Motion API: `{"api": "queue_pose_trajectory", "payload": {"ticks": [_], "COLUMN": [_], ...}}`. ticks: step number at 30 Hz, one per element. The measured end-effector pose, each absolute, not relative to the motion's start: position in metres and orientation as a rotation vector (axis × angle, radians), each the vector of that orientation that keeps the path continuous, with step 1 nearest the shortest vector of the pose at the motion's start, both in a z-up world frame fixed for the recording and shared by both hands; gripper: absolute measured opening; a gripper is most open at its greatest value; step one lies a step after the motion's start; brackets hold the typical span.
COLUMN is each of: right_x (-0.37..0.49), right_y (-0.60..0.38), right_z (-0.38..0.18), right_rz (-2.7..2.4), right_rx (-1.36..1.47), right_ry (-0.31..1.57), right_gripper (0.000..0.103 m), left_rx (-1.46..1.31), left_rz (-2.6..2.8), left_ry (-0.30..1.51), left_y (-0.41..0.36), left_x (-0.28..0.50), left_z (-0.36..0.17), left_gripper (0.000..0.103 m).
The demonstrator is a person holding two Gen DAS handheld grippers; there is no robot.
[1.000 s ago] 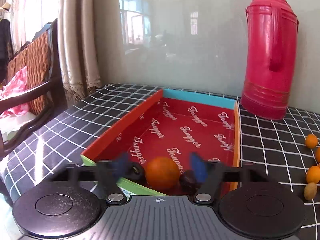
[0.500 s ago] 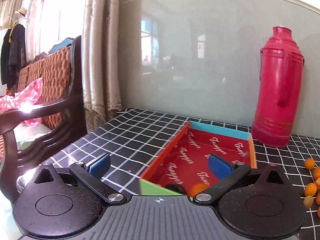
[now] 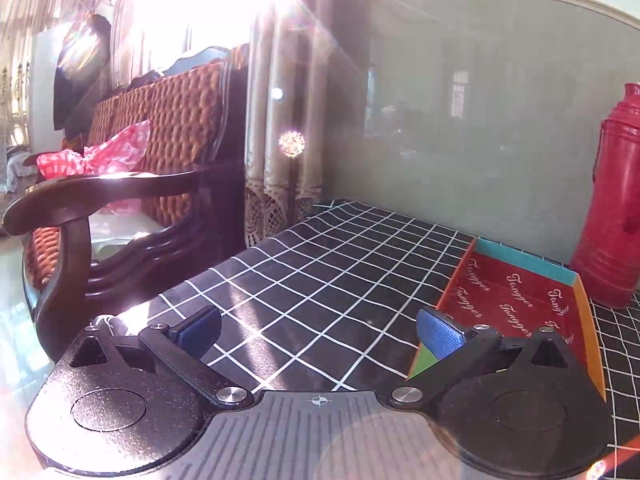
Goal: Organize fruits
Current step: 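Carry the carrot chunk into the box and open the right tool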
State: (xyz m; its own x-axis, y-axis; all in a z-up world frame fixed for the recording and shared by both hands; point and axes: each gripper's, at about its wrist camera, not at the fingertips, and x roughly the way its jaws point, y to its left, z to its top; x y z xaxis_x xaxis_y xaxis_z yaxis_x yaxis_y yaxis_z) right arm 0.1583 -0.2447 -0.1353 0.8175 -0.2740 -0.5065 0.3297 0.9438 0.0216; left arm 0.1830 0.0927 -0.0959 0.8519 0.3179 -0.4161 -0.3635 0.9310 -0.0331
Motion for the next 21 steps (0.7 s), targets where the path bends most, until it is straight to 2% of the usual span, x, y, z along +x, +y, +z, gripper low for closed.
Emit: {"api": "queue_pose_trajectory", "payload": {"ticks": [9, 21], "right_x": [0.164, 0.214], "right_y": [-0.178, -0.091], "right_z": [-0.103, -0.105], "right_rz": [0.024, 0.202], "right_rx": [0.123, 0.014], "right_ry": [0.387, 0.44], "right_gripper": [0.021, 0.021], "left_rx": [-0.142, -0.154], "left_rz": [0.414, 0.52], "left_ry": [0.442, 0.444], "left_y": [0.116, 0.162], "left_x": [0.173, 0.15], "left_z": [-0.103, -0.108], "left_gripper": [0.103, 0.103]}}
